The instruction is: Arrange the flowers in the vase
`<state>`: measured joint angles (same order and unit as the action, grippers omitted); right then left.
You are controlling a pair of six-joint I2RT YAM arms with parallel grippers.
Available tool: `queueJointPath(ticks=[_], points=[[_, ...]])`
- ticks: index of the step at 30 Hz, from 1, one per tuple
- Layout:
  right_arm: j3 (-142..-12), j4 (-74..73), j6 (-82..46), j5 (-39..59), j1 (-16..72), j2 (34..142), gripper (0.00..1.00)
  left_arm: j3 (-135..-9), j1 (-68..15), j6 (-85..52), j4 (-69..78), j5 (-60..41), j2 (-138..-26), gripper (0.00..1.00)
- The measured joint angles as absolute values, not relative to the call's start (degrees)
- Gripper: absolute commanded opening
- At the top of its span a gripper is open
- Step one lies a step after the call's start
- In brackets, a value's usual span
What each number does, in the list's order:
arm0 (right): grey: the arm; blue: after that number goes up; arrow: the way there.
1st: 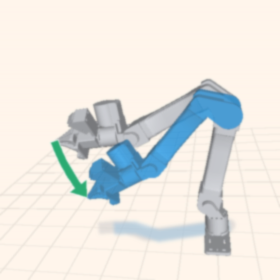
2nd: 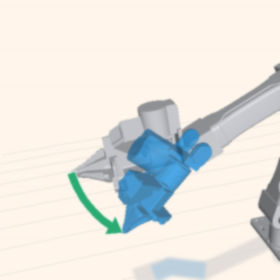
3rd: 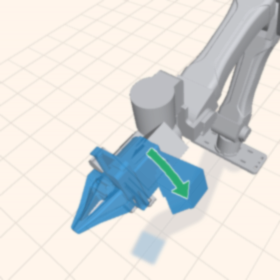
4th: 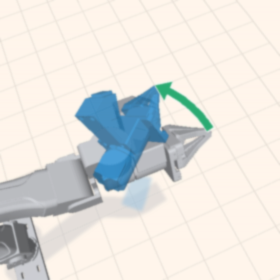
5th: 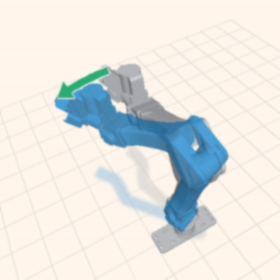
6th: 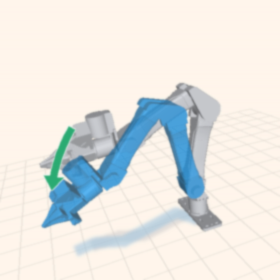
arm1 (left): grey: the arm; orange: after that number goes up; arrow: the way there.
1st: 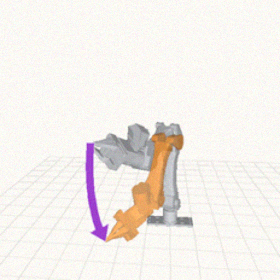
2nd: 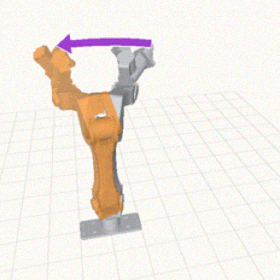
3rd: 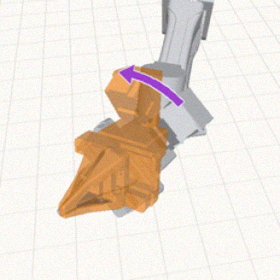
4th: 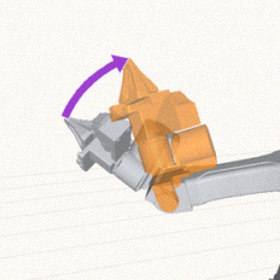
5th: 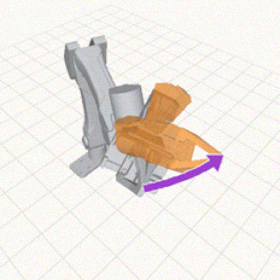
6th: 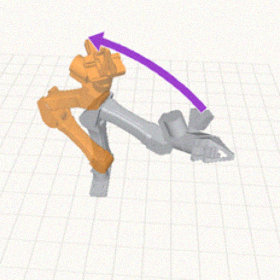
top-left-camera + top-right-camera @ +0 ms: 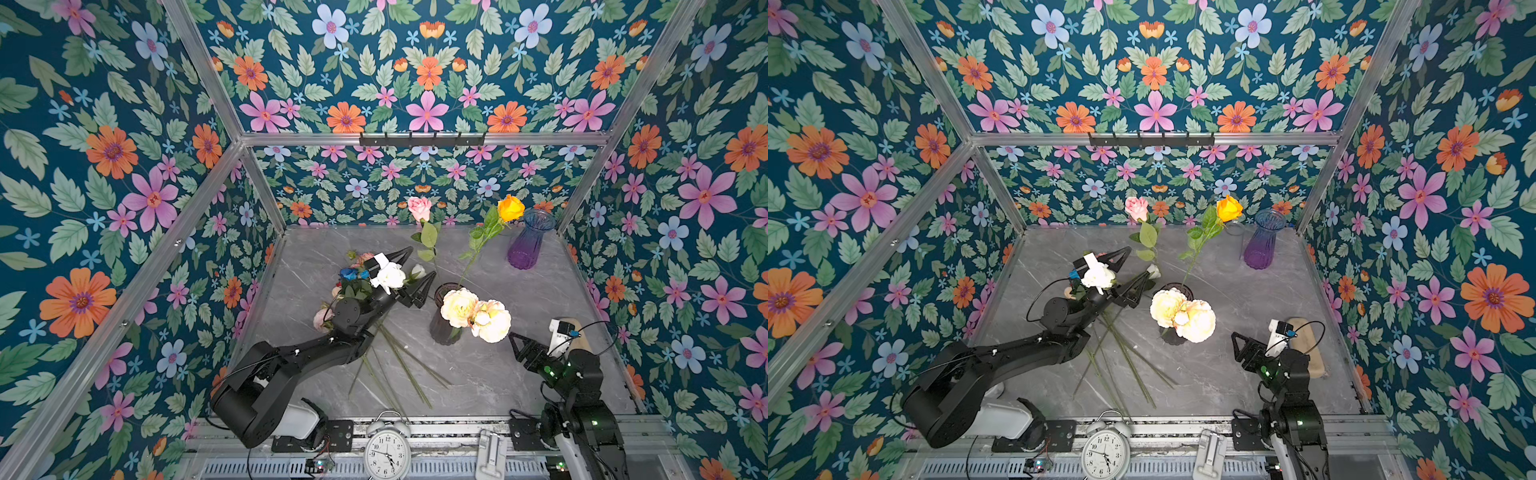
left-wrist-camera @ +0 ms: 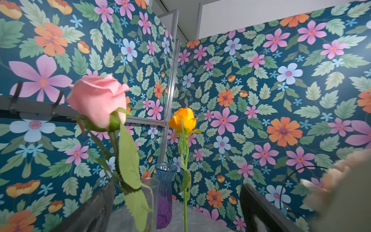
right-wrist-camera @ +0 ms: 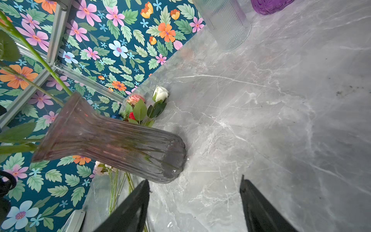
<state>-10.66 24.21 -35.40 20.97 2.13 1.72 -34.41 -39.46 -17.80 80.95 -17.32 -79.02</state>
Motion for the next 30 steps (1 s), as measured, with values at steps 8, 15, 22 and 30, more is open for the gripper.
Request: queueJointPath(ticks=[8,15,22,30], points=[[-10.66,24.21,-35.4,20.97,2.13,1.72,0.73,-36.18,-39.46,-16.19,61.1,-11.31,-70.13,1.0],[-10.66,24.21,-35.4,20.97,2.13,1.72,0.73,-42.26,-39.46,-16.21,42.13,-7.31,-61.65,1.0],[-10.66,24.21,-35.4,20.97,2.13,1.72,0.73,-46.68,-39.46,-16.21,28.86,-4.45,-57.41,1.0],[-10.66,24.21,-35.4,20.97,2.13,1.72,0.73,-53.74,-39.48,-17.08,18.06,-7.66,-62.41,1.0]])
